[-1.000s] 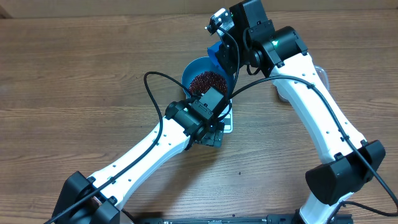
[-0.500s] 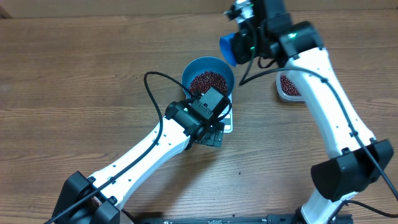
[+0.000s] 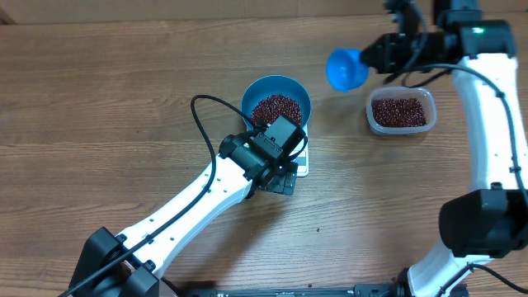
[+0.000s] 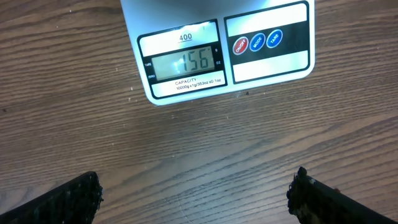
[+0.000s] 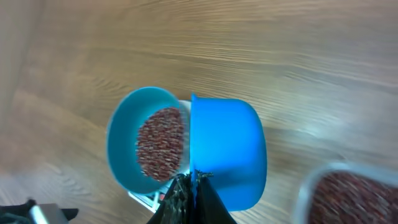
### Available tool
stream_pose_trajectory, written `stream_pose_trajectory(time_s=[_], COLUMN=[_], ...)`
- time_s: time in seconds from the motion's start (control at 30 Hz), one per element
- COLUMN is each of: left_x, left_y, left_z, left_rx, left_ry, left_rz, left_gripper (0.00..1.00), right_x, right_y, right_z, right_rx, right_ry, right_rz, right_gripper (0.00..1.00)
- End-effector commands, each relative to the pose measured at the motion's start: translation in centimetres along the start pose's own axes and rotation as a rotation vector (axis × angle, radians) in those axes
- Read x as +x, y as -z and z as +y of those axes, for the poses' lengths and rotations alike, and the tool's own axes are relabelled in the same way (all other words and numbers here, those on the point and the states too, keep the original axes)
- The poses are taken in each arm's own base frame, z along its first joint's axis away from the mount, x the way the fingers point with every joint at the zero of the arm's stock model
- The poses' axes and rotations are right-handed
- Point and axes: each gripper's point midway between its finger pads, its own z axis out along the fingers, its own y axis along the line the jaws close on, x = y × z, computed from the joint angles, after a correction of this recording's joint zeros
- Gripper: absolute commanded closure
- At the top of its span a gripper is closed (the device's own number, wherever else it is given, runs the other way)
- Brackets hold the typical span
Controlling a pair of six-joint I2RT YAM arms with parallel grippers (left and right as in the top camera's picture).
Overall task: Scoop item into bowl and weigh 150g on scale
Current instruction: 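Move the scoop back to the bean tub with the right gripper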
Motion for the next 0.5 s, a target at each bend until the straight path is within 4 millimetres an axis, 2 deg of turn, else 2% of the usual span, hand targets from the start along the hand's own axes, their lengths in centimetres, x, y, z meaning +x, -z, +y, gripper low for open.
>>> stream_pose_trajectory(time_s=[0.0, 0.03, 0.2, 0.3, 0.47], left_x=[-0.1, -0.1, -0.1, -0.1, -0.1], left_y=[0.0, 0.0, 0.0, 0.0, 0.0], left_z=[0.5, 0.5, 0.5, 0.5, 0.5], left_rx=[-0.015, -0.015, -0.015, -0.015, -0.015], left_ry=[0.025, 0.025, 0.025, 0.025, 0.025], left_rz=[-0.009, -0.009, -0.009, -0.009, -0.009], left_gripper=[0.00, 0.00, 0.01, 0.00, 0.01], right_x=[-0.9, -0.3, 1.8, 3.4, 5.0], right_y=[2.9, 3.3, 3.7, 3.7, 2.5], right_z=[-1.9, -3.3, -6.7, -9.6, -12.0], right_rx=[0.046, 0.089, 0.208, 0.352, 0.432], right_ry=[-0.034, -0.065, -0.132, -0.152, -0.180], right_rz=[-0.057, -0.041, 0.017, 0.070, 0.102], right_gripper=[0.96, 0.96, 0.96, 0.96, 0.96])
